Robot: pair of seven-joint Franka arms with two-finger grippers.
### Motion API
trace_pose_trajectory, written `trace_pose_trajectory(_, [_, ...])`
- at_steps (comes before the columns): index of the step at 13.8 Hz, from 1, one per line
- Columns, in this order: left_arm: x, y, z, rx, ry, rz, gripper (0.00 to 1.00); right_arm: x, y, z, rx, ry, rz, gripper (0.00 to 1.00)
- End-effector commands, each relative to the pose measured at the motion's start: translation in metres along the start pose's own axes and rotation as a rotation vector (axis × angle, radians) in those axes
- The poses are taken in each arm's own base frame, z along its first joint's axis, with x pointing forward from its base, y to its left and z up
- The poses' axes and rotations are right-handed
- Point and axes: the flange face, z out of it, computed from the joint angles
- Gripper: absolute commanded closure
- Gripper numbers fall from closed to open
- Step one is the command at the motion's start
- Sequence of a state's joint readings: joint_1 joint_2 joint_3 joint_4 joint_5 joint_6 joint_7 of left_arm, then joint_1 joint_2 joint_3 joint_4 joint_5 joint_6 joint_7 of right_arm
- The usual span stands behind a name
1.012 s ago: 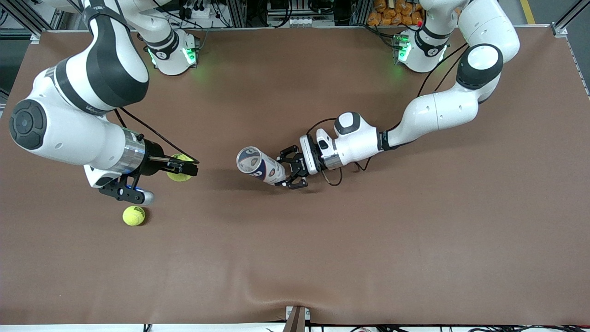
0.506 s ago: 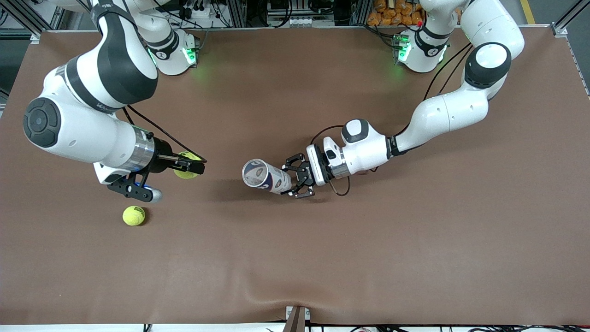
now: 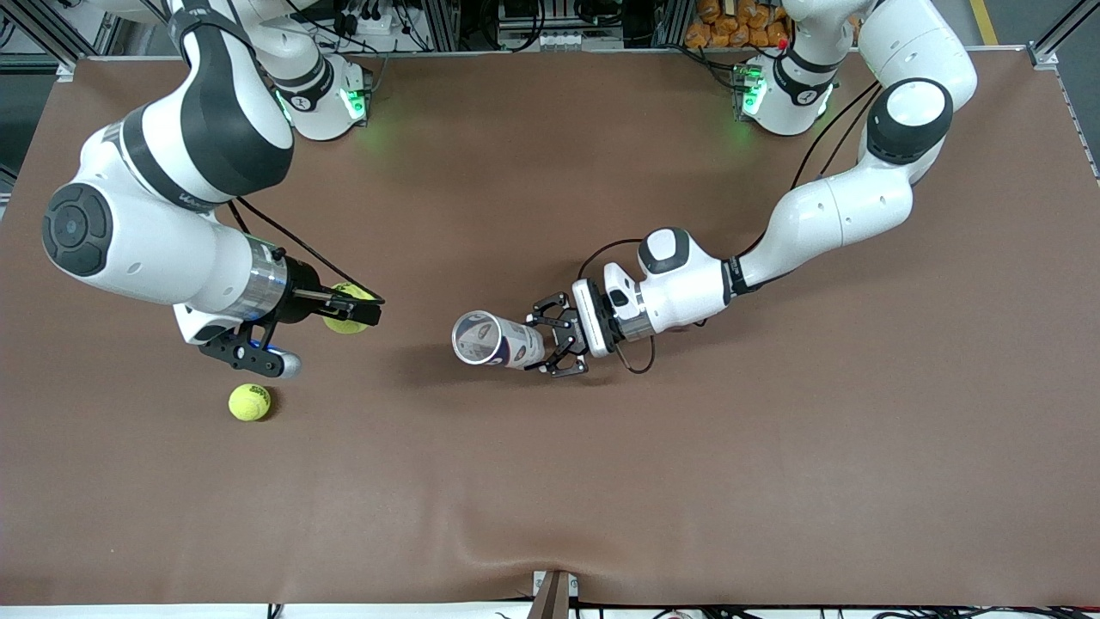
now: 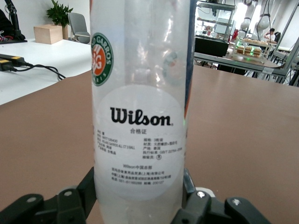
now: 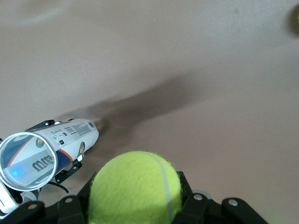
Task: Insert tennis ball vertically with right arm
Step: 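Hold the can with the left gripper while the right gripper brings the ball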
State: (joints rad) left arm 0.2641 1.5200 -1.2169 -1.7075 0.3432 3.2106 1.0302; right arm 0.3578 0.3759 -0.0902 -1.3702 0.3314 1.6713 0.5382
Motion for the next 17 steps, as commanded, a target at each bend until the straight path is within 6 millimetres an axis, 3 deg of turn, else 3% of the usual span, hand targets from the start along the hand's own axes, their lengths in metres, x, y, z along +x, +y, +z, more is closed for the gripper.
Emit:
trace_pose_trajectory(1, [0.008, -0.005, 0.014, 0.001, 0.027, 0.032, 0.45, 0.001, 0.0, -0.004, -0.014, 0.006, 0.012, 1.0])
trace_pose_trajectory(4, [0.002, -0.02, 0.014, -0.04, 0.043, 0.069, 0.45, 0.001, 0.0, -0.004, -0.014, 0.006, 0.012, 1.0])
trace_pose_trajectory(7, [-0.004, -0.017, 0.018, -0.054, 0.052, 0.132, 0.45, 0.001, 0.0, -0.004, -0.016, 0.007, 0.012, 1.0])
trace_pose_trajectory(11, [-0.034, -0.015, 0.04, -0.126, 0.099, 0.173, 0.45, 0.001, 0.0, -0.004, -0.015, 0.004, 0.012, 1.0])
trace_pose_trajectory(12, [-0.03, -0.016, 0.038, -0.126, 0.1, 0.17, 0.45, 0.001, 0.001, -0.004, -0.016, 0.005, 0.012, 1.0])
trace_pose_trajectory(14, [-0.04, -0.011, 0.042, -0.158, 0.099, 0.171, 0.45, 0.001, 0.0, -0.004, -0.015, 0.005, 0.018, 1.0])
trace_pose_trajectory(17, [-0.054, 0.008, 0.065, -0.198, 0.148, 0.206, 0.44, -0.004, -0.006, -0.002, -0.011, -0.003, 0.105, 1.0])
